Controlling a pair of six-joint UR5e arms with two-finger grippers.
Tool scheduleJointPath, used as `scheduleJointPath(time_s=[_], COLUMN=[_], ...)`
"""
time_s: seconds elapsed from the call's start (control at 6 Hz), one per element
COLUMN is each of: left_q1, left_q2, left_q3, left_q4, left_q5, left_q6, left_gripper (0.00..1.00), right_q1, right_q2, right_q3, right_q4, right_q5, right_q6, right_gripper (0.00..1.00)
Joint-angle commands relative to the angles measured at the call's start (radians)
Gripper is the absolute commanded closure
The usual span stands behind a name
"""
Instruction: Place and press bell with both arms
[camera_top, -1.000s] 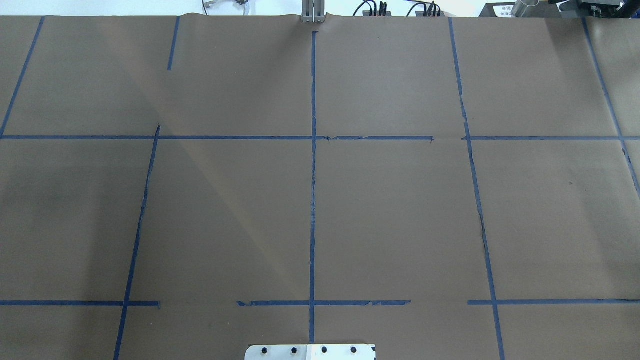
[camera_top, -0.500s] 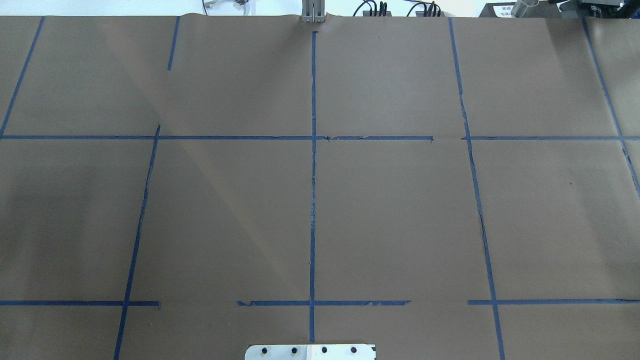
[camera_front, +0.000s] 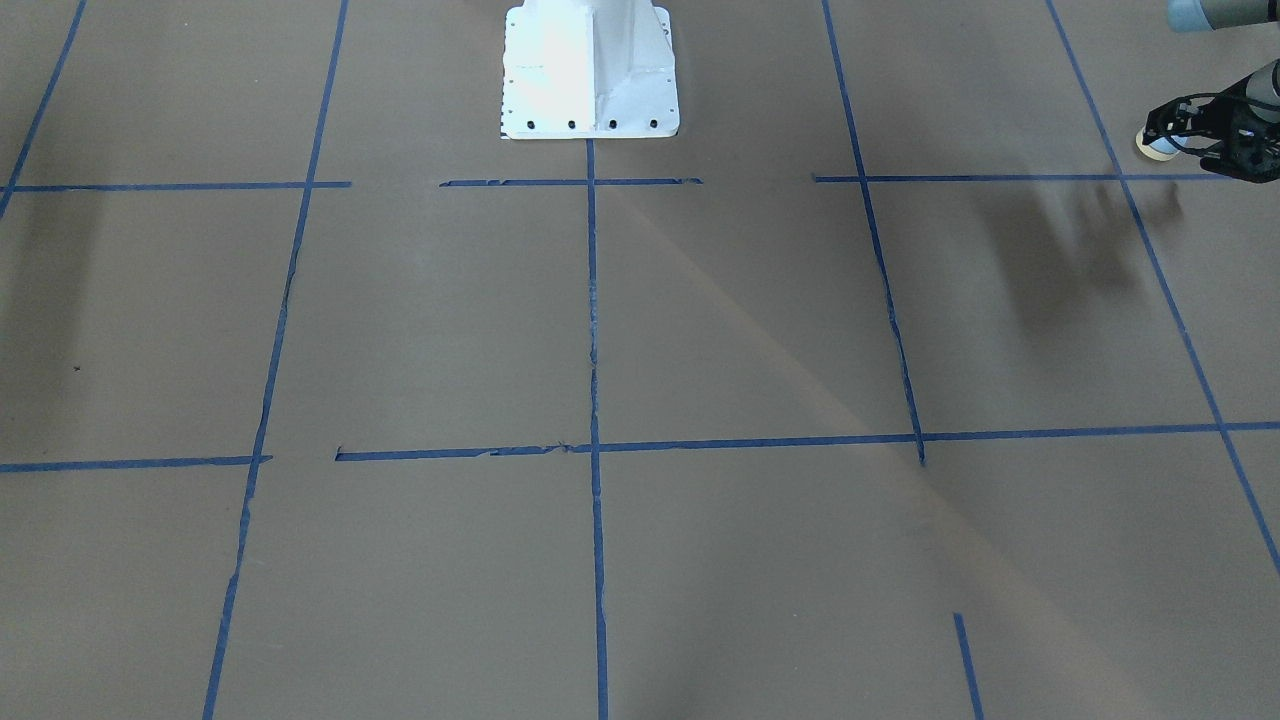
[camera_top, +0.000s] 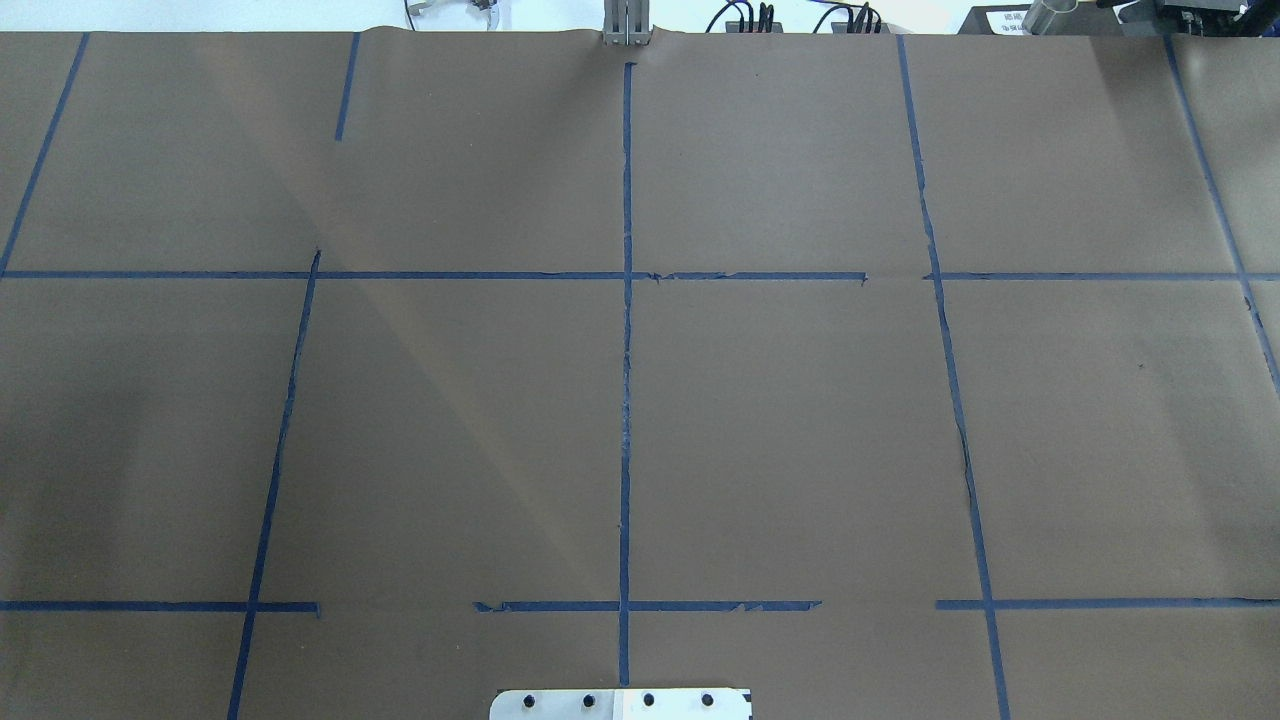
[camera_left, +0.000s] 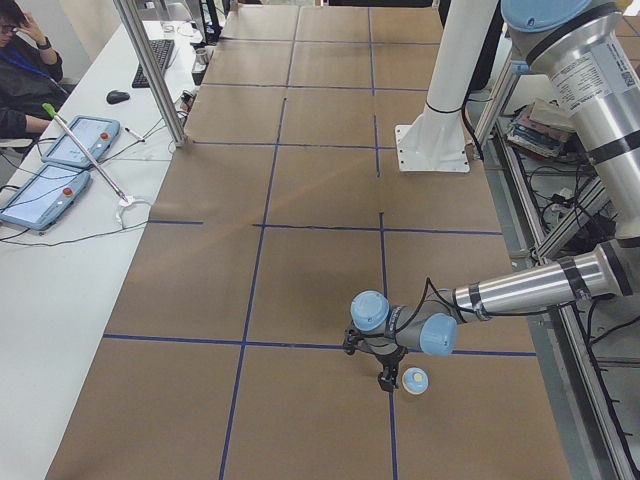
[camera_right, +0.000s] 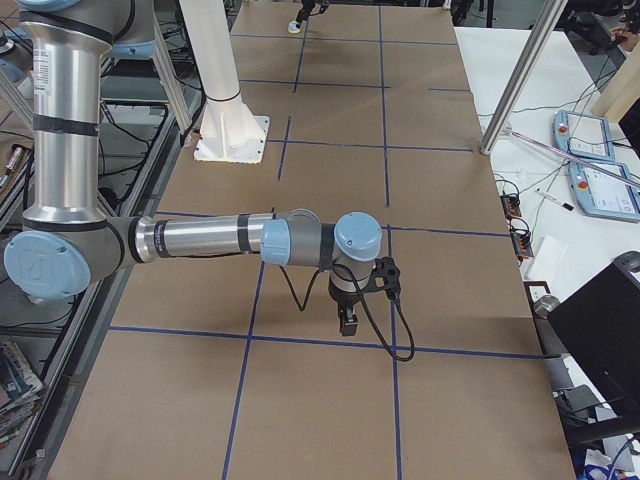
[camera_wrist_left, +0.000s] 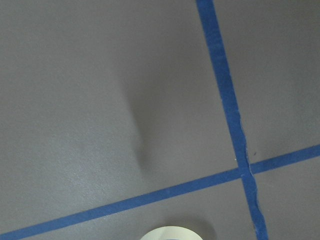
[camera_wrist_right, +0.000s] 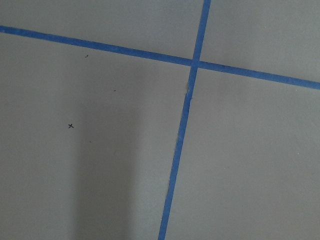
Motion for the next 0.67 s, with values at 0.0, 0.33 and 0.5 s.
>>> scheduleJointPath(time_s=[0.0, 0.33, 0.5], left_q1=[0.032, 0.061, 0.068], left_q2=[0.0, -0.001, -0.001], left_q3=[0.026, 0.057, 0.063], left_q4=[-0.002, -0.002, -0.002], left_q5=[0.0, 0.0, 0.0], left_q6=[-0.002, -0.003, -0.003], left_gripper=[0.0, 0.0, 0.0], right_q1=[0.0, 0.0, 0.0], right_q2=[-0.001, -0.004, -0.004], right_q3=[0.006, 0.006, 0.006], right_q4=[-0.001, -0.001, -0.001], right_q5=[0.0, 0.0, 0.0], right_q6=[-0.001, -0.001, -0.001], right_gripper=[0.0, 0.0, 0.0])
